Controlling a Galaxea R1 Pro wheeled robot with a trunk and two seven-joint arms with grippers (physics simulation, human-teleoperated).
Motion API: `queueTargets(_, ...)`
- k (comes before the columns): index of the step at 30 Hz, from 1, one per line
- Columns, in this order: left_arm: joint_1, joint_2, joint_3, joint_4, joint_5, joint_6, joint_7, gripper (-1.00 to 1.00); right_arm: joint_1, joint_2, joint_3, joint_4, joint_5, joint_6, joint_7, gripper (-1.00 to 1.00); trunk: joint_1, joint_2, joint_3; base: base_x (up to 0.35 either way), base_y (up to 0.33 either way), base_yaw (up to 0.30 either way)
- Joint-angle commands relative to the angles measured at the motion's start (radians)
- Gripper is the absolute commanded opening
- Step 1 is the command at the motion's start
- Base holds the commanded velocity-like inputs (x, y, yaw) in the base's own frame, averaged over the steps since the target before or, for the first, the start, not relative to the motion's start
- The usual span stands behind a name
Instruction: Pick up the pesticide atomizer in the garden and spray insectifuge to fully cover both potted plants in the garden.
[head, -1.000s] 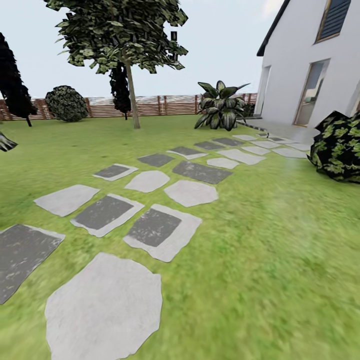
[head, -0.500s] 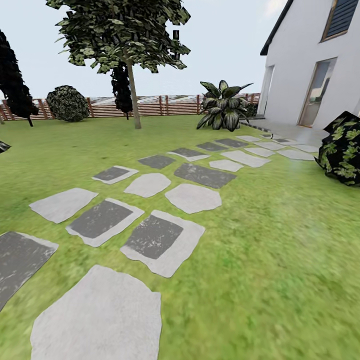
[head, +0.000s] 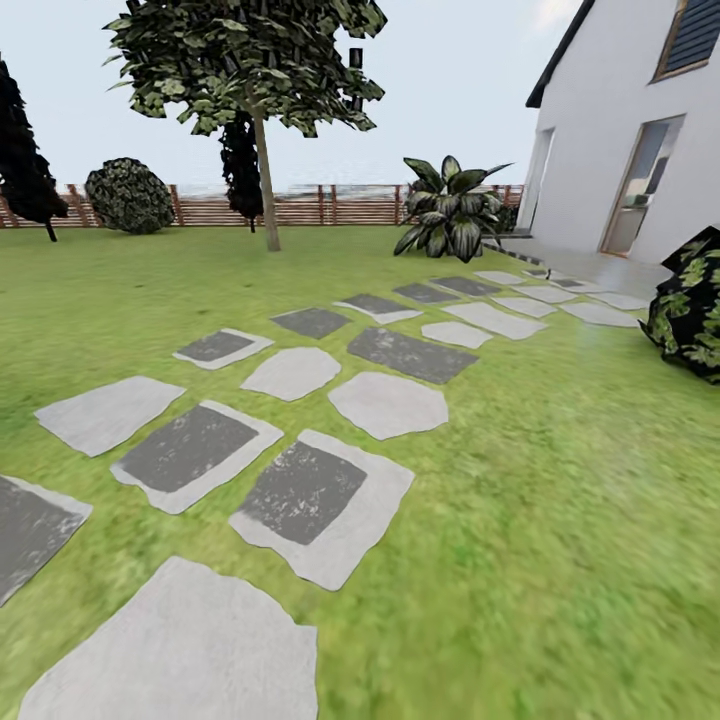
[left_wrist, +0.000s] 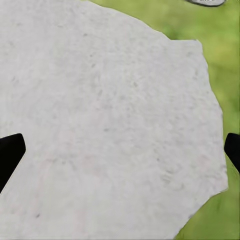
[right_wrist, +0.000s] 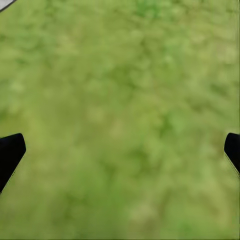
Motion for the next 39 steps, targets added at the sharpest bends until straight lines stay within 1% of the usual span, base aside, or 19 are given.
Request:
queueTargets(1,0.0,0.0,0.002,0.001,-0.002,-0.003,0.0,1.0,-0.001,0.0,-0.001,0.001,0.001,-0.003,0.0,1.0,0.0,0.0,-0.001,0.339,0.0,0.0)
queueTargets(39,0.001,0.0,0.002,0.0,-0.002,-0.004,0.0,1.0,-0.001,0.0,0.007,-0.001,0.001,-0.001,0.004,1.0,0.0,0.0,-0.001,0.339,0.0,0.0)
